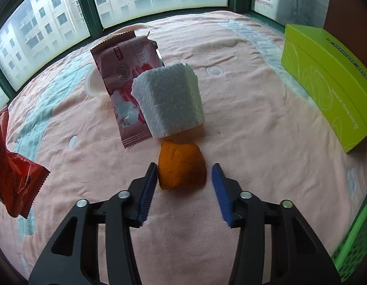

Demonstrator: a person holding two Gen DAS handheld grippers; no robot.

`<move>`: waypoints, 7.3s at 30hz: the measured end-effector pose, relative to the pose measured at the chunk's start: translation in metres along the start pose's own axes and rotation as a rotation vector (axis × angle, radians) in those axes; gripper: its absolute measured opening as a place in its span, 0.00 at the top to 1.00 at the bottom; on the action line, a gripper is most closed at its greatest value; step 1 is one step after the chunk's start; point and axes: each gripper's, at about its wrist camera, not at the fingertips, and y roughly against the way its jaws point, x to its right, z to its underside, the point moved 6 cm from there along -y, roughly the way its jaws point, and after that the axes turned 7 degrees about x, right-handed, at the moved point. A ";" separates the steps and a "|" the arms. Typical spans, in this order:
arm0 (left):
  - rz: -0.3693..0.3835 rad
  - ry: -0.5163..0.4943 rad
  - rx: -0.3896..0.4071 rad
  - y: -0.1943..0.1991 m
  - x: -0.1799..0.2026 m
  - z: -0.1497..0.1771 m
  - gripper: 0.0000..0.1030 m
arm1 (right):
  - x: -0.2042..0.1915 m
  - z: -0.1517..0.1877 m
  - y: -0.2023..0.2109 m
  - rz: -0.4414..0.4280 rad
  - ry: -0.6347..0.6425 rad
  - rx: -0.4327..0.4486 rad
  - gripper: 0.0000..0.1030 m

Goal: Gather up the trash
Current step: 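Grasp the orange sponge piece with the right tool while the left tool holds the chip bag, then carry the chip bag and orange piece over the green basket and release both, then move both tools back toward the pink wrapper and white foam block, then grasp the pink snack wrapper with the left tool while the right tool grasps the white foam block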

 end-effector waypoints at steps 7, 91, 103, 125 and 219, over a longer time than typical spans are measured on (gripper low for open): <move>0.009 -0.007 0.002 0.001 0.009 0.001 0.93 | 0.003 -0.001 0.020 -0.033 -0.029 0.032 0.71; 0.391 -0.420 -0.166 -0.036 0.322 0.075 0.93 | 0.227 0.159 0.256 0.345 -0.454 0.156 0.59; 0.394 -0.492 -0.232 -0.058 0.360 0.103 0.90 | 0.241 0.168 0.277 0.376 -0.475 0.202 0.47; 0.309 -0.487 -0.197 -0.059 0.335 0.098 0.51 | 0.226 0.155 0.279 0.340 -0.442 0.238 0.34; -0.200 0.113 -0.133 -0.160 0.050 -0.042 0.10 | 0.074 -0.044 0.061 -0.061 0.102 0.043 0.40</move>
